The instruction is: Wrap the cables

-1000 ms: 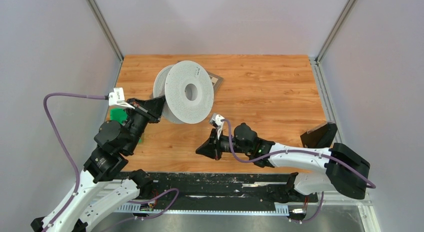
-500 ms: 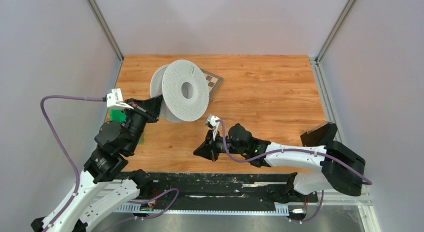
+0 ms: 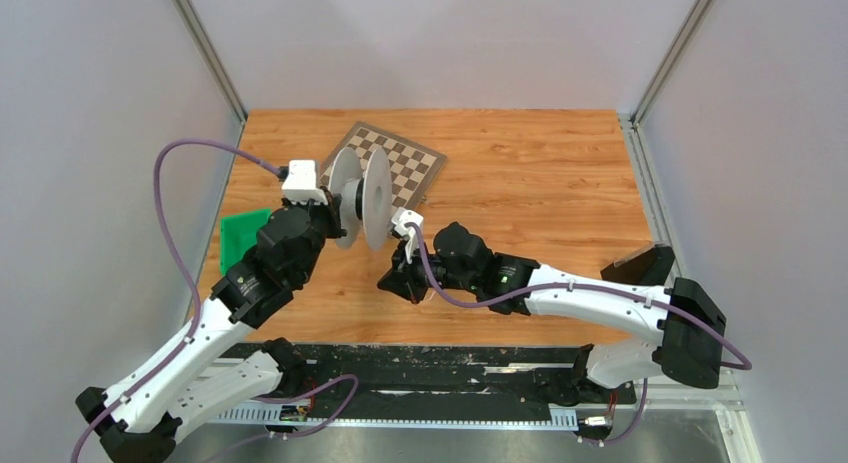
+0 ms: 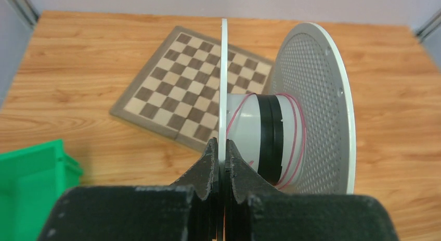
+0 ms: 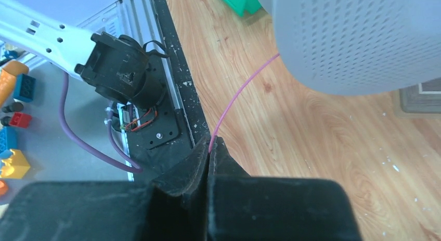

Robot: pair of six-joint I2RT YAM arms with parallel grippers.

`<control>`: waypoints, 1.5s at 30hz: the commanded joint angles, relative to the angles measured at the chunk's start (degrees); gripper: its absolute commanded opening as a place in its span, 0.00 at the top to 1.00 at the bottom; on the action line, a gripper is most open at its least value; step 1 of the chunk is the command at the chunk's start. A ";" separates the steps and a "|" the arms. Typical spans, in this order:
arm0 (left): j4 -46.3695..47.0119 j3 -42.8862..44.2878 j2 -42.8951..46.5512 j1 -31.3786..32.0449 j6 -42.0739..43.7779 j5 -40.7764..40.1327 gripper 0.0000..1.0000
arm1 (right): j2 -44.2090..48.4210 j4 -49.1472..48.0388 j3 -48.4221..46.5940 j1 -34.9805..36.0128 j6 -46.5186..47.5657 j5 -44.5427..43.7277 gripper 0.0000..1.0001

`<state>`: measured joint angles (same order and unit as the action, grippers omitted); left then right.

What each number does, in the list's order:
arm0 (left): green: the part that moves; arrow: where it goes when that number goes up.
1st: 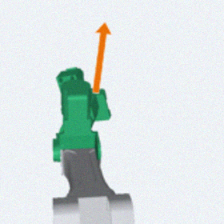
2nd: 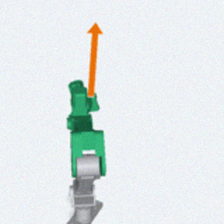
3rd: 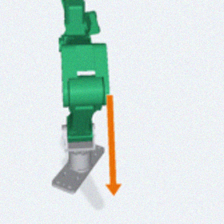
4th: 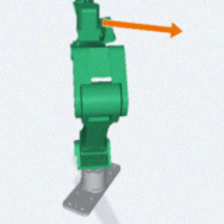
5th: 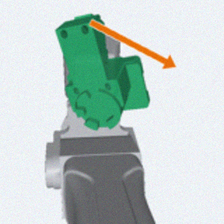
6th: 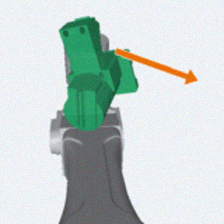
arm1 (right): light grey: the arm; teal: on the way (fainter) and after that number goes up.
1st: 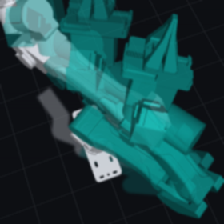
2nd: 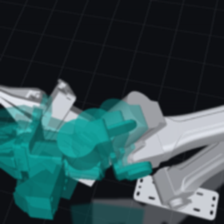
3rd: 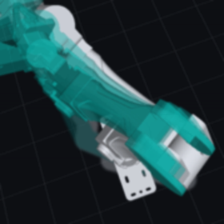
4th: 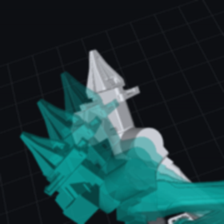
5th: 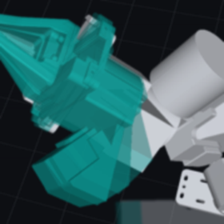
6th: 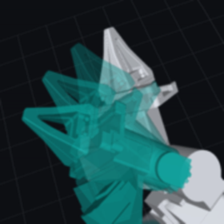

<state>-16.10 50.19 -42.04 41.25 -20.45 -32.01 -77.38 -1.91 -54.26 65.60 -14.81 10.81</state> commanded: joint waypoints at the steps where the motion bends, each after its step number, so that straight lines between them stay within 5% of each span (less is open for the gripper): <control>1: 4.95 2.55 -0.39 1.78 12.89 -6.34 1.00 | 4.54 4.70 -5.26 0.24 5.78 -1.24 1.00; 11: 6.43 -4.07 6.38 2.06 31.40 9.08 1.00 | -1.27 5.08 -11.88 -1.34 16.99 -2.06 1.00; 18: -4.95 -1.95 7.87 1.99 39.48 18.34 1.00 | -0.66 5.31 -13.54 -2.38 21.94 -5.69 1.00; 28: -15.53 -0.12 8.63 2.04 49.85 28.72 1.00 | 6.79 6.12 -8.76 -3.29 28.88 -9.68 1.00; 45: -23.78 4.68 9.01 2.01 62.05 44.84 1.00 | 13.31 9.91 -1.57 -3.64 41.84 -3.55 1.00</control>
<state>-39.27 49.82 -32.58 43.40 36.88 8.19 -67.09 8.34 -56.55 62.39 21.91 7.51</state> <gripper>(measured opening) 0.029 0.003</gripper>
